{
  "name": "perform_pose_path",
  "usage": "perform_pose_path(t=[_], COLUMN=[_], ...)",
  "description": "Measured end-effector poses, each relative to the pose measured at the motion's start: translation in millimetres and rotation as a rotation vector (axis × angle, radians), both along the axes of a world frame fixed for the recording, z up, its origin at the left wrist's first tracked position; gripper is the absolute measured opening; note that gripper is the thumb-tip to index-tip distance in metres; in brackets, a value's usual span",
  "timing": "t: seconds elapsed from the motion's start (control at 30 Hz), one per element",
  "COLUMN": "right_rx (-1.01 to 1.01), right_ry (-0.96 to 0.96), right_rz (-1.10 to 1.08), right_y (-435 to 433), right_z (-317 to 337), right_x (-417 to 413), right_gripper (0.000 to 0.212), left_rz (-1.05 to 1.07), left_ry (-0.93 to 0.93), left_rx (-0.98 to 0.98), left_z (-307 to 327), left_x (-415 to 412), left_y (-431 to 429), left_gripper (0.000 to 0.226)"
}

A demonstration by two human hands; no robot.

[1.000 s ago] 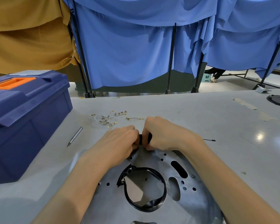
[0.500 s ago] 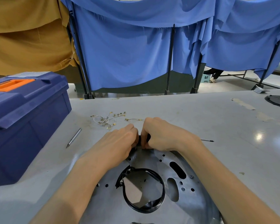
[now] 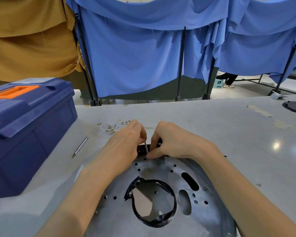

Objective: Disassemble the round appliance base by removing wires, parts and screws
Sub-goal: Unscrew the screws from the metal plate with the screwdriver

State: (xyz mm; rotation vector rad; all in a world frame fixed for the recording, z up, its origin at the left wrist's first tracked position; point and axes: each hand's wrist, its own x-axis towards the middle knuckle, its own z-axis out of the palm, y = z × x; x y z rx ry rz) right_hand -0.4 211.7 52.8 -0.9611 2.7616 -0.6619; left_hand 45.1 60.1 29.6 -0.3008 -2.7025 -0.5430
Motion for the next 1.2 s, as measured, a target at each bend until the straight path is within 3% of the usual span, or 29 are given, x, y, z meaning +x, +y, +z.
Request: perform_pose_path(t=[0.17, 0.27, 0.37, 0.57, 0.77, 1.03, 1.2], right_rx=[-0.126, -0.137, -0.131, 0.064, 0.194, 0.167, -0.008], right_ry=[0.078, 0.085, 0.097, -0.034, -0.146, -0.135, -0.087], right_rz=[-0.008, 0.015, -0.053, -0.321, -0.405, -0.406, -0.269], right_y=[4.0, 6.3, 20.7, 63.1, 59.6, 60.4, 66.2], right_z=[6.9, 10.5, 16.6, 0.3, -47.9, -41.8, 5.1], right_x=[-1.7, -0.7, -7.7, -45.5, -65.8, -64.4, -40.9], right_gripper=[0.019, 0.012, 0.017, 0.023, 0.019, 0.027, 0.051], left_rz=[-0.018, -0.034, 0.018, 0.035, 0.021, 0.019, 0.014], left_ry=[0.029, 0.070, 0.126, -0.278, -0.307, -0.303, -0.329], left_rx=[0.304, 0.384, 0.292, 0.094, 0.085, 0.092, 0.091], left_z=[1.2, 2.1, 2.8, -7.6, -11.7, -14.1, -11.7], left_x=[-1.5, -1.3, -3.5, -4.6, -6.6, -7.1, -7.0], left_y=[1.7, 0.3, -7.8, -13.7, -16.7, -18.5, -19.9], left_gripper=[0.019, 0.016, 0.009, 0.029, 0.023, 0.025, 0.024])
